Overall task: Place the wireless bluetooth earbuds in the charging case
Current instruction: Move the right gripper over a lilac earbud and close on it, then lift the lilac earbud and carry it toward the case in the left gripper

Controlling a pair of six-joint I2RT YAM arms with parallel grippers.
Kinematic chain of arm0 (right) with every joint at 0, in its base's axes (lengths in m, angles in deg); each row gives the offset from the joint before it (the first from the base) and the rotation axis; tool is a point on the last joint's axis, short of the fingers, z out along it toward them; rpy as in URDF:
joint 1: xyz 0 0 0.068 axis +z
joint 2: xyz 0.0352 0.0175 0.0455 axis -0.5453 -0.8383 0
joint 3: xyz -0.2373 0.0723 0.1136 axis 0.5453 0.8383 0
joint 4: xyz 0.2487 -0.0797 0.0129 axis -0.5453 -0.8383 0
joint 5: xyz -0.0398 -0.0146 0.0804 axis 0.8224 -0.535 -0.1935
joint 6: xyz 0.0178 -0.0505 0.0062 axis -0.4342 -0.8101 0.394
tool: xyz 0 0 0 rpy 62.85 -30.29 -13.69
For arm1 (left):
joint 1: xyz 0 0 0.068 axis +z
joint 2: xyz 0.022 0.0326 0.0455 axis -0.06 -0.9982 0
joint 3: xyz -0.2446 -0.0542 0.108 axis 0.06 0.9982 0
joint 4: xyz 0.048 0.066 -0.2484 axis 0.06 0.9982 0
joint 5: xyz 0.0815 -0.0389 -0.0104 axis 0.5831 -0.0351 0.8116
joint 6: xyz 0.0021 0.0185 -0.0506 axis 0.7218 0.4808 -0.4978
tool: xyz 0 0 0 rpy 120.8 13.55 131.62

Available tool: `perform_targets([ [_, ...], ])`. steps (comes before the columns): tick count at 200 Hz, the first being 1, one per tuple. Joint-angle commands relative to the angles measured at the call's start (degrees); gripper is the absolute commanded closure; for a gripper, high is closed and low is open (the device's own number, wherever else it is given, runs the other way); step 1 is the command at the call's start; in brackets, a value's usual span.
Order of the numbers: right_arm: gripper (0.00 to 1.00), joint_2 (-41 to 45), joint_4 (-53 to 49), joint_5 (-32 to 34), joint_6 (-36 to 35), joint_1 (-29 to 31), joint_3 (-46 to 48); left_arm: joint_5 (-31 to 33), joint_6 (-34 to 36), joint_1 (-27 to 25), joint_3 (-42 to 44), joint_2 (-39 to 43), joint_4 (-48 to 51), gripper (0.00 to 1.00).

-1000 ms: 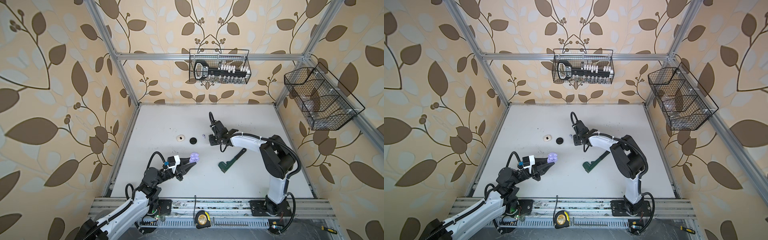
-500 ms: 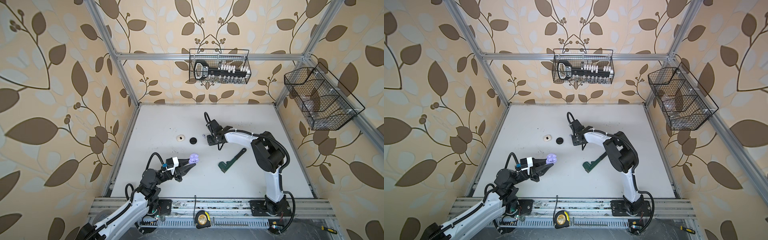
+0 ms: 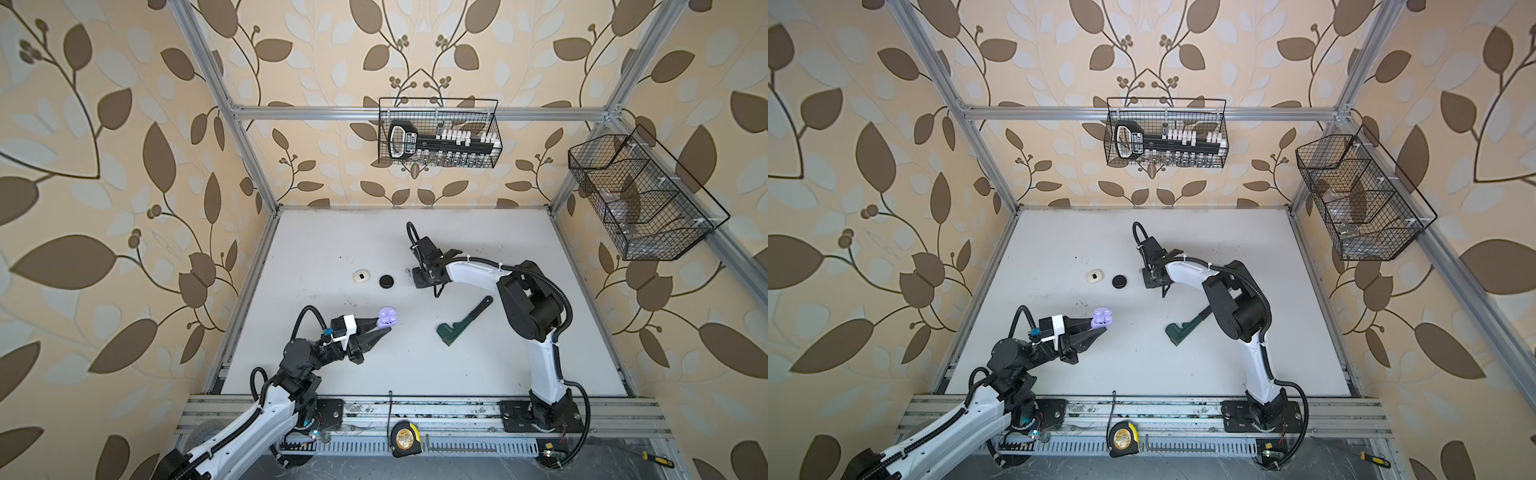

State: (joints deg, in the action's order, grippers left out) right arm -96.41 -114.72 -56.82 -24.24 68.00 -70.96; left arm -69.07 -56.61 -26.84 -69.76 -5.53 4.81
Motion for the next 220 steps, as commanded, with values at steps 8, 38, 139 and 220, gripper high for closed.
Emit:
perform_targets([
  [8, 0.70, -2.1, -1.9, -0.1, 0.1, -0.2, 0.1, -0.9, 0.9, 0.4, -0.1, 0.6, -1.1, 1.00],
  [38, 0.74, -1.9, -1.6, -0.2, 0.1, -0.2, 0.5, -0.9, 0.9, 0.4, 0.0, 0.7, -1.0, 1.00],
  [139, 0.83, 1.7, 0.8, -1.0, 1.6, 0.0, 3.4, -0.9, 0.8, 0.4, -0.1, 1.2, -0.6, 1.00],
  [220, 0.84, 19.5, 8.5, 0.8, 5.3, 2.3, 14.2, 2.3, 1.6, 0.5, 0.0, 1.9, 0.8, 1.00],
])
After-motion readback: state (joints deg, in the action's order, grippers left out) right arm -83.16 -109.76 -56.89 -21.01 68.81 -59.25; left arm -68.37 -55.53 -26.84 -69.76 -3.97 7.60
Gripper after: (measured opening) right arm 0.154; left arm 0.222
